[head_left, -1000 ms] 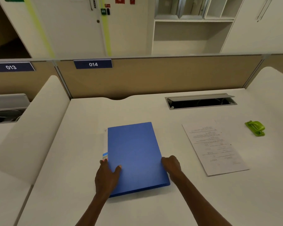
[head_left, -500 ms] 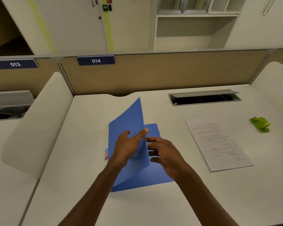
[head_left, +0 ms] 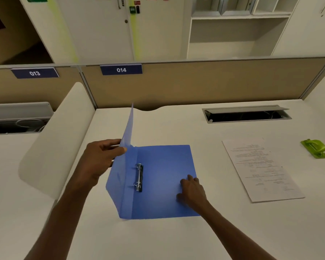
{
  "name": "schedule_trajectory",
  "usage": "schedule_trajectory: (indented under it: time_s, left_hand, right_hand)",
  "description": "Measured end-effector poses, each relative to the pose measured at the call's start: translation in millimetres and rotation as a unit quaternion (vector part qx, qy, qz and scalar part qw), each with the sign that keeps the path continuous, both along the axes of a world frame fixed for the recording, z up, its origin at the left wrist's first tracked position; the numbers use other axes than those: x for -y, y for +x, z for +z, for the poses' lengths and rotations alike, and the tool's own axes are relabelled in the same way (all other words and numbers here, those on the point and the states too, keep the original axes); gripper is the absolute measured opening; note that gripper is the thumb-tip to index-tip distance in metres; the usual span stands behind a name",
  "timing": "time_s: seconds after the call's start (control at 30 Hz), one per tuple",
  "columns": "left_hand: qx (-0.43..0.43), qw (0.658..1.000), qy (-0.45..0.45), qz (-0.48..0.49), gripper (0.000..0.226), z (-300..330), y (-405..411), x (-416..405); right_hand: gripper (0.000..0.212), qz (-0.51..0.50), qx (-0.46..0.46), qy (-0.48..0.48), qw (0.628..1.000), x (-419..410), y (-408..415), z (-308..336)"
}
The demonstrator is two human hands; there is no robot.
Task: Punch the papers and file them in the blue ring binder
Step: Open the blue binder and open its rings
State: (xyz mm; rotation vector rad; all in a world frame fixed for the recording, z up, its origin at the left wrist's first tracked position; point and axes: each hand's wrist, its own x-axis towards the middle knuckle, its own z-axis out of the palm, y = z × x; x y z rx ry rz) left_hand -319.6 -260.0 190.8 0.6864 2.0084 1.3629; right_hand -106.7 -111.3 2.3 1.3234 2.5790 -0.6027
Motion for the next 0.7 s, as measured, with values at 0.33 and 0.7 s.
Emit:
schedule_trajectory:
  time_s: [0.33, 0.7]
  left_hand:
    - [-0.428, 0.869, -0.19, 0.159, 0.036, -25.5, -52.4, 57.9]
    - [-0.489, 0.773, -0.403, 0.025, 0.068, -157.0, -61.9, 67.4]
  right_hand:
    - [0.051, 0.014, 0.035, 0.032, 0.999, 2.0, 0.4, -21.6]
    - [0.054, 0.015, 0.024, 0.048, 0.998, 5.3, 3.7, -27.5]
